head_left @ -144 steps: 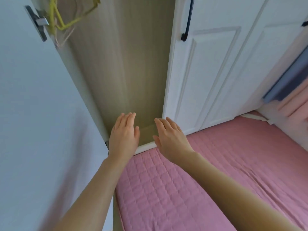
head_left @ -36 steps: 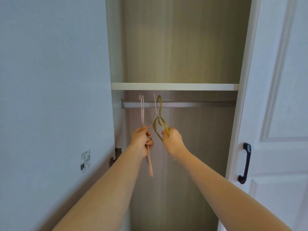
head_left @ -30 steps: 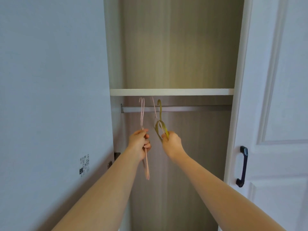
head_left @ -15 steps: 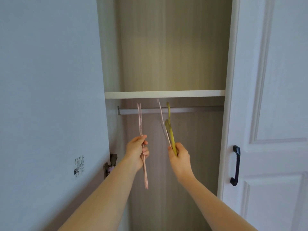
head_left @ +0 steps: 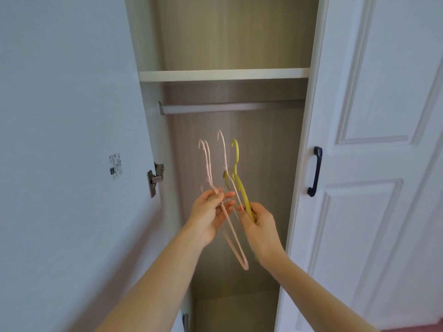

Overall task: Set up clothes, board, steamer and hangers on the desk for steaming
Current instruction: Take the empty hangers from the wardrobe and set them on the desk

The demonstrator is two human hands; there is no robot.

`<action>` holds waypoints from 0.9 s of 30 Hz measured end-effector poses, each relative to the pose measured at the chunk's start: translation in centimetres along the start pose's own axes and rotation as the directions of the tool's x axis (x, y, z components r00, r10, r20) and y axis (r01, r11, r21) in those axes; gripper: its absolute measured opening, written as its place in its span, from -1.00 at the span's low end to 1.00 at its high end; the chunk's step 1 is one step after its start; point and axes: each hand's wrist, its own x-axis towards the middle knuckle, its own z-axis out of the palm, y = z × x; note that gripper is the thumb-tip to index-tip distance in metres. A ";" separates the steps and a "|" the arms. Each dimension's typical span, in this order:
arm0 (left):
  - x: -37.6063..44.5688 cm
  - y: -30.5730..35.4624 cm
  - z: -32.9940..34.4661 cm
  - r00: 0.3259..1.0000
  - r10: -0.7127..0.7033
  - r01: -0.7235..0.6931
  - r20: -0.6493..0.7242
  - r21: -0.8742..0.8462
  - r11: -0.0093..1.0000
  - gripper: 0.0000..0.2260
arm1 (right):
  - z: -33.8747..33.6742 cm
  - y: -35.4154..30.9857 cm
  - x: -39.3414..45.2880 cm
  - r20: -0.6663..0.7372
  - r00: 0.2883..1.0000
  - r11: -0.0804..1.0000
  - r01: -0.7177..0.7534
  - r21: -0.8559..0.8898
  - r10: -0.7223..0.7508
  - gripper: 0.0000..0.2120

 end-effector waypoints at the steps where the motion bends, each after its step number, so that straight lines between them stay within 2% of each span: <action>1: -0.6 -0.6 -0.4 1.000 -0.016 0.016 0.005 -0.009 1.000 -0.94 | -0.2 0.1 -1.1 0.004 1.000 1.000 -0.011 -0.003 0.011 -0.86; 9: -4.7 -4.5 -2.7 0.986 -0.167 0.166 0.009 -0.170 0.971 -0.78 | -1.5 1.3 -8.6 0.086 0.994 0.996 -0.059 -0.072 0.065 -0.85; 13: -7.4 -5.9 -4.2 0.971 -0.240 0.237 0.000 -0.151 0.960 -0.83 | -1.3 2.2 -11.9 0.092 0.990 0.988 -0.097 -0.124 0.109 -0.86; 17: -9.8 -6.9 -5.5 0.953 -0.303 0.292 -0.024 -0.204 0.935 -0.82 | -0.8 2.9 -15.4 0.073 0.988 0.980 -0.126 -0.154 0.139 -0.85; 27: -17.3 -8.6 -10.4 0.895 -0.445 0.446 0.035 -0.100 0.890 -0.87 | 2.2 2.3 -26.4 -0.015 0.967 0.959 -0.253 -0.130 0.254 -0.76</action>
